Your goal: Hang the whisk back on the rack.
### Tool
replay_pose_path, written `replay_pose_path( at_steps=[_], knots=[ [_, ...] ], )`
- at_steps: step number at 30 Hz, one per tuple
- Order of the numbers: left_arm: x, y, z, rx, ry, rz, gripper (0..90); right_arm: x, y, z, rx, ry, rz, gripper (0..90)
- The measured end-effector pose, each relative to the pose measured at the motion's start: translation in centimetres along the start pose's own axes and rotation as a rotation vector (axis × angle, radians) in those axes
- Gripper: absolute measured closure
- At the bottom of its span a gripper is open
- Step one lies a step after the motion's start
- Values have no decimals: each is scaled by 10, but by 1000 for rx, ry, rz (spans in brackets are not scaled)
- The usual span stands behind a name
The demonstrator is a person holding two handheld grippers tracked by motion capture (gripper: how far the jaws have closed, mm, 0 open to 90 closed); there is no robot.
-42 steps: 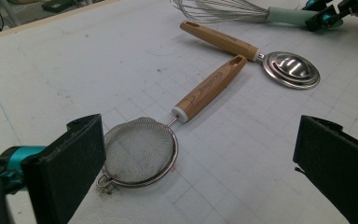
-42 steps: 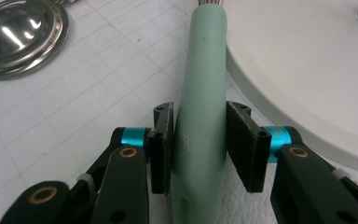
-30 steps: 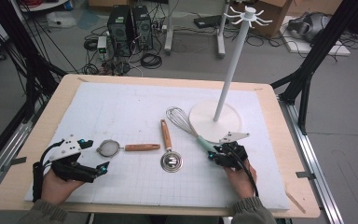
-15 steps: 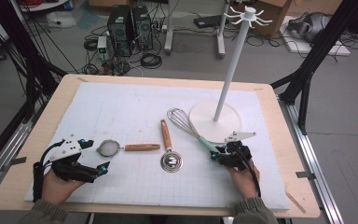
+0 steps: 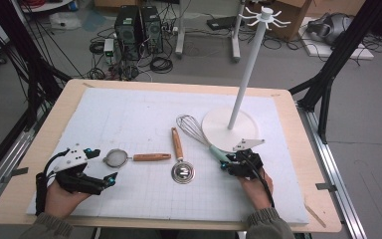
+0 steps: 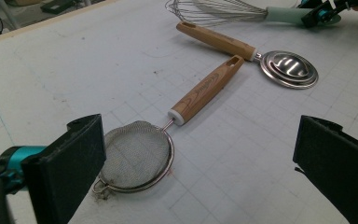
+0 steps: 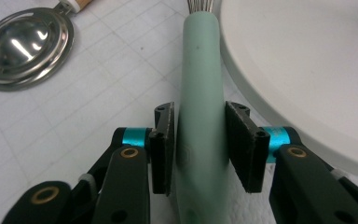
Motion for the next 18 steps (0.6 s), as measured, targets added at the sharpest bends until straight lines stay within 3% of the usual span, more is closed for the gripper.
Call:
replay_pose_path(
  at_steps=[10, 14, 18],
  knots=[
    [-1, 0, 0, -2, -1, -3, 29, -1, 3, 5, 4, -6, 18, 666],
    [0, 1, 0, -3, 0, -1, 29, -5, 1, 4, -17, 29, 73, 667],
    [0, 0, 0, -1, 0, -3, 29, -7, 0, 2, -42, 52, 93, 668]
  ],
)
Point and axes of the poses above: each handheld gripper's, and its own axes: z roughly forward along the jaws, y roughly out of its top, x roughly to its left, the point moved 1 cm from there along z, roughly forward along the jaws, and after that the axes turned 1 degree about x, right-handed, at the moved point
